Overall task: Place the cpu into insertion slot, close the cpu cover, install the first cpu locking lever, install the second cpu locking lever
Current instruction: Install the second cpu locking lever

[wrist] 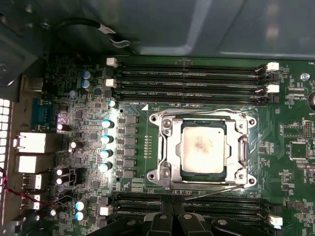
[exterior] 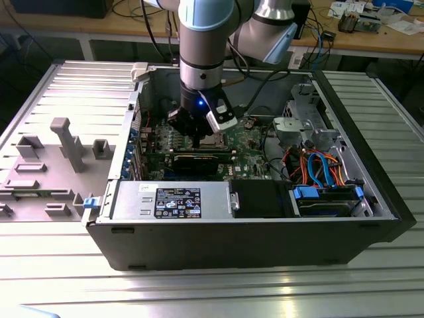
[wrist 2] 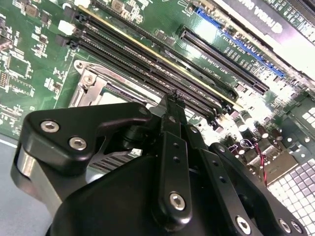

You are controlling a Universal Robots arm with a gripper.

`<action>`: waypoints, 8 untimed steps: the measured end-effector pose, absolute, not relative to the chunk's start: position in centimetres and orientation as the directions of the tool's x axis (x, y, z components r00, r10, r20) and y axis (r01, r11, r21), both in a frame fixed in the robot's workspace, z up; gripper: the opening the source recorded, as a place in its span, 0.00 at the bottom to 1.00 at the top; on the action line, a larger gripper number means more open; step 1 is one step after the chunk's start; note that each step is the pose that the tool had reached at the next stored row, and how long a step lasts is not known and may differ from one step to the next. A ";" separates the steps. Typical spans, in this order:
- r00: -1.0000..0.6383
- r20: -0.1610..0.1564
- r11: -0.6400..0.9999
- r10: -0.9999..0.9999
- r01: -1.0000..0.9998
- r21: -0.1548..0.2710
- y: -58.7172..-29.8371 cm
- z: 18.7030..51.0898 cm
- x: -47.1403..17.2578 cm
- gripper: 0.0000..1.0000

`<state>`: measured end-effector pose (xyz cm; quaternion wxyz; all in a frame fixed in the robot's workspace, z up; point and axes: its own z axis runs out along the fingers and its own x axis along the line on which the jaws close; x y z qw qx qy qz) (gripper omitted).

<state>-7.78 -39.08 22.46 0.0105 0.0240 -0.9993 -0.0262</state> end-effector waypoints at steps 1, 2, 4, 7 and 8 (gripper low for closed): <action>-0.998 0.021 0.997 -0.053 -0.052 0.055 -39.1 22.4 -7.8 0.11; -0.998 0.022 0.997 -0.058 -0.056 0.058 -39.1 22.4 -7.8 0.11; -0.997 0.026 0.996 -0.068 -0.067 0.062 -39.2 22.3 -7.9 0.11; -0.997 0.031 0.996 -0.071 -0.069 0.065 -39.5 22.2 -8.0 0.11; -0.997 0.032 0.995 -0.071 -0.069 0.065 -39.5 22.2 -8.0 0.11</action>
